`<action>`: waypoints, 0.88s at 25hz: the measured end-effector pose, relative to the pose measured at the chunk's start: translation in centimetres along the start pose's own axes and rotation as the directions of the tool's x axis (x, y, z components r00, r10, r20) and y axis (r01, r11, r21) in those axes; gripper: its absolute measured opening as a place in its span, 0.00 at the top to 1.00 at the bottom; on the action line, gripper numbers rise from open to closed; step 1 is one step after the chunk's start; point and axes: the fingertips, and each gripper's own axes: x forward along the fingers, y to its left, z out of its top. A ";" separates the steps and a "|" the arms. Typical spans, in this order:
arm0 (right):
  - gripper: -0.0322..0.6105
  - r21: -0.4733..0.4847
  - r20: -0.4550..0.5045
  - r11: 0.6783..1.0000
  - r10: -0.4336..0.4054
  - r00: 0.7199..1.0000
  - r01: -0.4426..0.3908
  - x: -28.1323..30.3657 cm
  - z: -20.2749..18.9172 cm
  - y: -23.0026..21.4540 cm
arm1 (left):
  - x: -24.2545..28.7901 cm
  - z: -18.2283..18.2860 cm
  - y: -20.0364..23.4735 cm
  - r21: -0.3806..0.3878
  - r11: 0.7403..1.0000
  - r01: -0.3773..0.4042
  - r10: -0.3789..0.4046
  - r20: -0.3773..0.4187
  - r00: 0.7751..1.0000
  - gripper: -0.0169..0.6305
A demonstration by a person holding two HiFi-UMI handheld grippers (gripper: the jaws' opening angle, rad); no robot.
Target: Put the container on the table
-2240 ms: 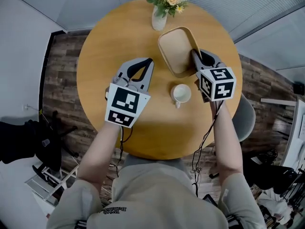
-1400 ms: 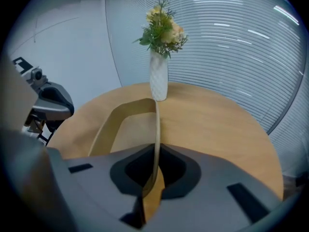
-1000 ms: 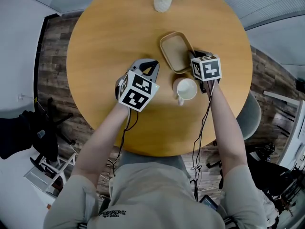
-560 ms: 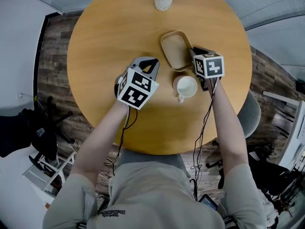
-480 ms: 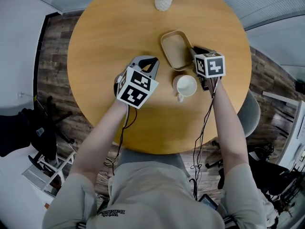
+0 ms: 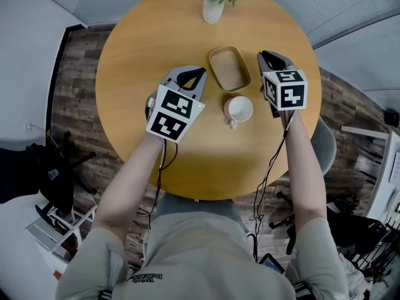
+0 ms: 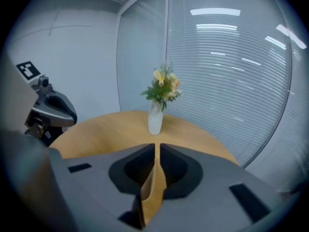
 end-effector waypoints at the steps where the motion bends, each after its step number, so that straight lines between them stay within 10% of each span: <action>1: 0.90 0.001 0.035 1.000 -0.002 0.999 0.002 -1.2 1.3 0.3 | -0.7 0.8 0.0 0.004 1.000 -0.010 0.010 0.019 1.000 0.94; 10: 0.90 -0.002 0.287 0.999 0.033 0.957 -0.034 -12.7 10.0 4.3 | -9.3 8.5 -0.5 0.070 0.990 -0.123 0.107 0.208 0.972 0.94; 22: 0.90 0.014 0.522 0.998 0.044 0.852 -0.060 -26.6 16.5 9.5 | -21.0 16.1 -4.0 0.164 0.958 -0.234 0.136 0.458 0.878 0.94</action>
